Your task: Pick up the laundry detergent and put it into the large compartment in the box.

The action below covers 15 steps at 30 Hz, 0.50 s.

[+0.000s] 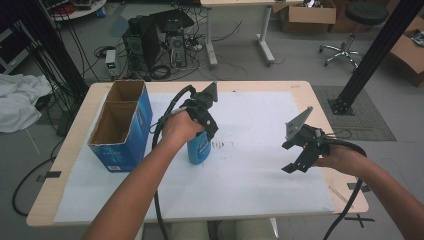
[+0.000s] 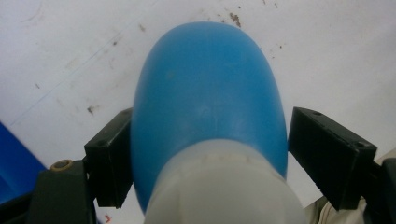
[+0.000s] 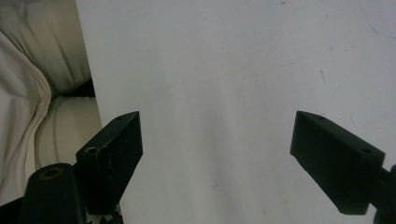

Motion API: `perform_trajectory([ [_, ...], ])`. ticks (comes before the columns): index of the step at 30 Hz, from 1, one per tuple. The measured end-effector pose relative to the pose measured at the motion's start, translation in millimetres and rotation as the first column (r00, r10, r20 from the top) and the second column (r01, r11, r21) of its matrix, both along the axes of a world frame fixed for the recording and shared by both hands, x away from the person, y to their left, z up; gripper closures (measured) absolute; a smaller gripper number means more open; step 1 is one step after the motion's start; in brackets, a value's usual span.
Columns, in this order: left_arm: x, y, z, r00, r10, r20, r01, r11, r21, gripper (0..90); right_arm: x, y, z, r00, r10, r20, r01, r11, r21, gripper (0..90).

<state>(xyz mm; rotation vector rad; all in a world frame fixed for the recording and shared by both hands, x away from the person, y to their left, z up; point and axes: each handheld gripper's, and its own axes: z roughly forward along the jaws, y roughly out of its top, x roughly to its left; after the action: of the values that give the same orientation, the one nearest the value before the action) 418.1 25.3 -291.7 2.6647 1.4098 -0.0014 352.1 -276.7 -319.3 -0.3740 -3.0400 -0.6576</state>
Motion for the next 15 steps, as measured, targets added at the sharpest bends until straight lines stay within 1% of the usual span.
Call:
perform_trajectory([
  [2, -0.2, -0.6, -1.0, 1.0000, -0.003, 0.000, 0.003, 1.0000, 0.006, 21.6, 0.3, 0.2, -0.4, 1.0000, 0.002, 0.000, -0.002, 1.000, 0.000, 16.9],
  [15, 0.0, 0.5, -1.3, 0.9999, -0.002, 0.010, 0.002, 1.0000, 0.002, 24.9, 1.1, 0.1, 1.0, 1.0000, 0.001, 0.002, -0.001, 1.000, 0.004, 16.9],
])
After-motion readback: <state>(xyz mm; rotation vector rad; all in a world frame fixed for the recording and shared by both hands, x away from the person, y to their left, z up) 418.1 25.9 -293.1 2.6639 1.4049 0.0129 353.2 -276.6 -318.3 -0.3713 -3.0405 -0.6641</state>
